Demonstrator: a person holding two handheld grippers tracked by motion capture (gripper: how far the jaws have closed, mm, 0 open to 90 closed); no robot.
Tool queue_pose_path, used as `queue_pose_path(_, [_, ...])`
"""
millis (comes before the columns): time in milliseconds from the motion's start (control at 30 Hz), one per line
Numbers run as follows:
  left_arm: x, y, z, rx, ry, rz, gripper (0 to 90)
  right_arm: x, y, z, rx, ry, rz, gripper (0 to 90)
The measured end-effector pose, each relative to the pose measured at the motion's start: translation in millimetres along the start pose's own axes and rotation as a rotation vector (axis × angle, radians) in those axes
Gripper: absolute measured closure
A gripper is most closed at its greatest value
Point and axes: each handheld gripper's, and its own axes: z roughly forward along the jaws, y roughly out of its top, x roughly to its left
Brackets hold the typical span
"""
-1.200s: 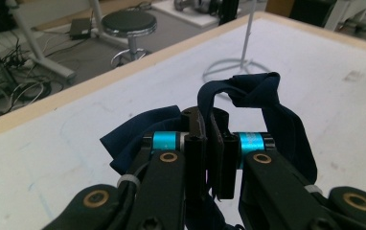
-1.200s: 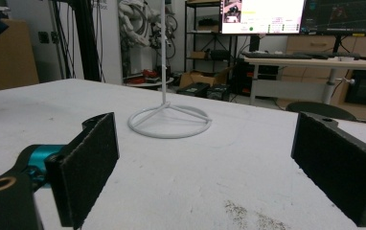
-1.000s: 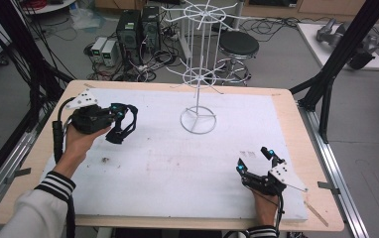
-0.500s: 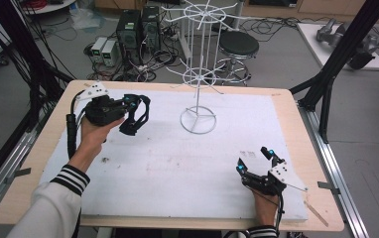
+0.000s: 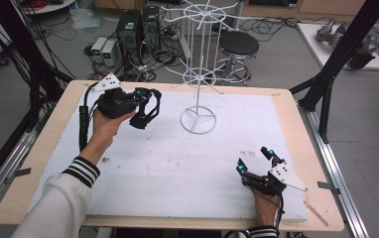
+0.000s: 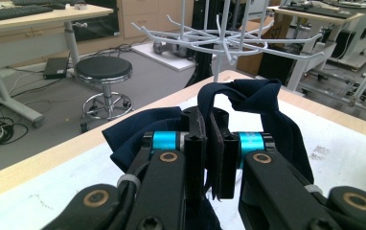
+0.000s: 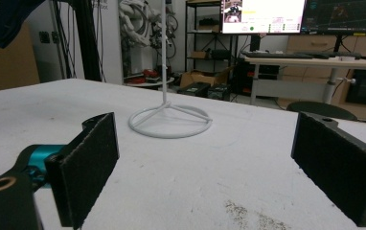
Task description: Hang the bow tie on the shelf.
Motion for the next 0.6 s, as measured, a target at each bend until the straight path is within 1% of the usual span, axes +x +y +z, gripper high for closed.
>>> queue_pose_path(233, [1.0,10.6,11.2,0.017,-0.021,0.014,85.4,0.4,-0.2,-0.6,-0.002,0.002,0.006,8.2])
queue_pose_path(333, [2.4,14.2,16.0,0.02,-0.048,0.02,85.4,0.1,-0.1,-0.5,-0.003,0.003,0.008,8.2])
queue_pose_path(467, [5.2,17.8,20.5,0.028,-0.052,0.028,85.4,0.1,-0.1,-0.4,-0.002,0.001,0.01,8.2])
queue_pose_path(600, [8.1,21.7,24.1,0.025,-0.052,0.025,85.4,0.0,-0.1,-0.4,-0.002,0.002,0.012,8.2])
